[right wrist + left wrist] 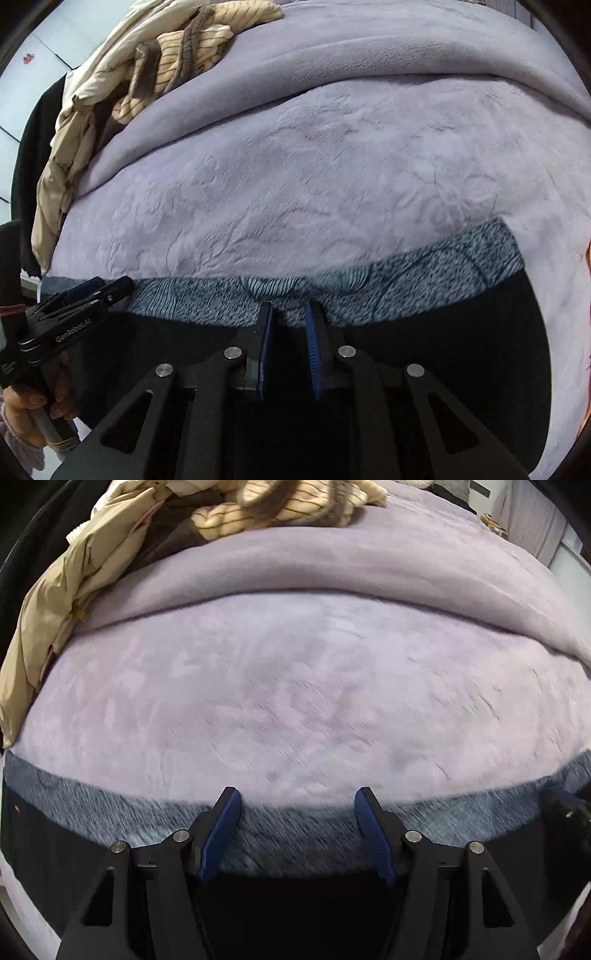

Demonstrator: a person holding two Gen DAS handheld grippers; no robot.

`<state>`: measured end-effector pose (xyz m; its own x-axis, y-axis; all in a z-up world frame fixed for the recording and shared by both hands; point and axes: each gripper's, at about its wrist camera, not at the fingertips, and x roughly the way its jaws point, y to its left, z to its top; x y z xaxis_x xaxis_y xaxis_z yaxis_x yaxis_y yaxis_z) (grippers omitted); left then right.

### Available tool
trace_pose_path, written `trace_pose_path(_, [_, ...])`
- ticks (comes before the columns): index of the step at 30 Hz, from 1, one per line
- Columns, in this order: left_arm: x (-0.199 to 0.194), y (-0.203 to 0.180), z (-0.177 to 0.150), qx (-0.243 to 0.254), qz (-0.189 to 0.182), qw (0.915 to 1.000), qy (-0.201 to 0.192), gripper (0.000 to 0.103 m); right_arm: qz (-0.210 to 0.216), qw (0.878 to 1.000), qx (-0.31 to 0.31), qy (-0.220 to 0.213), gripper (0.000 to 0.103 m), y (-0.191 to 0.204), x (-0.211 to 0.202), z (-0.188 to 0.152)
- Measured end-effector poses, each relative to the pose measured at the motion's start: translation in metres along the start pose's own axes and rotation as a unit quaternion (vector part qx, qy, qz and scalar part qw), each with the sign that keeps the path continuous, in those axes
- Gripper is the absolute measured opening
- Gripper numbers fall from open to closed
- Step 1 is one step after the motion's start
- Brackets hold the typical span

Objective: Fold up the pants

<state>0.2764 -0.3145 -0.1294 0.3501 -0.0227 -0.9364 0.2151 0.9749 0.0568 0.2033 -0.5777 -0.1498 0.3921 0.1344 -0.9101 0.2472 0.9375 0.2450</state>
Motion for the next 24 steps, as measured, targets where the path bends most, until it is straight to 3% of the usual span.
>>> trace_pose_path(1, [0.002,0.008,0.005,-0.006,0.013,0.9999,0.007,0.066,-0.018,1.0,0.006,-0.004,0.017,-0.007,-0.003,0.004])
trace_pose_path(3, [-0.003,0.026,0.009,-0.032,0.005,0.9993,0.018,0.066,-0.019,0.999,0.047,-0.003,0.022,-0.028,-0.016,0.01])
trace_pose_path(6, [-0.031,0.052,-0.001,-0.032,0.013,0.9994,0.003,0.066,0.039,0.995,0.089,-0.012,0.029,-0.047,-0.052,0.003])
trace_pose_path(9, [-0.059,0.079,-0.037,-0.013,0.045,0.9989,0.002,0.066,0.094,0.988,0.126,-0.013,0.043,-0.06,-0.09,-0.035])
trace_pose_path(11, [-0.069,0.097,-0.064,-0.023,0.06,0.9978,0.015,0.066,0.106,0.981,0.161,-0.003,0.044,-0.068,-0.101,-0.065])
trace_pose_path(15, [-0.067,0.135,-0.106,-0.097,0.068,0.9916,0.052,0.066,0.102,0.962,0.253,0.02,0.044,-0.092,-0.101,-0.114])
trace_pose_path(17, [-0.061,0.142,-0.115,-0.12,0.068,0.9886,0.061,0.066,0.094,0.956,0.277,0.014,0.044,-0.099,-0.091,-0.117])
trace_pose_path(19, [-0.053,0.138,-0.114,-0.11,0.077,0.9894,0.056,0.067,0.093,0.951,0.294,0.003,0.043,-0.107,-0.081,-0.111])
trace_pose_path(21, [-0.043,0.139,-0.105,-0.103,0.105,0.9876,0.056,0.086,0.05,0.952,0.302,0.014,0.042,-0.113,-0.072,-0.104])
trace_pose_path(24, [-0.042,0.156,-0.099,-0.131,0.078,0.9863,0.062,0.087,0.054,0.946,0.319,0.016,0.042,-0.107,-0.082,-0.106])
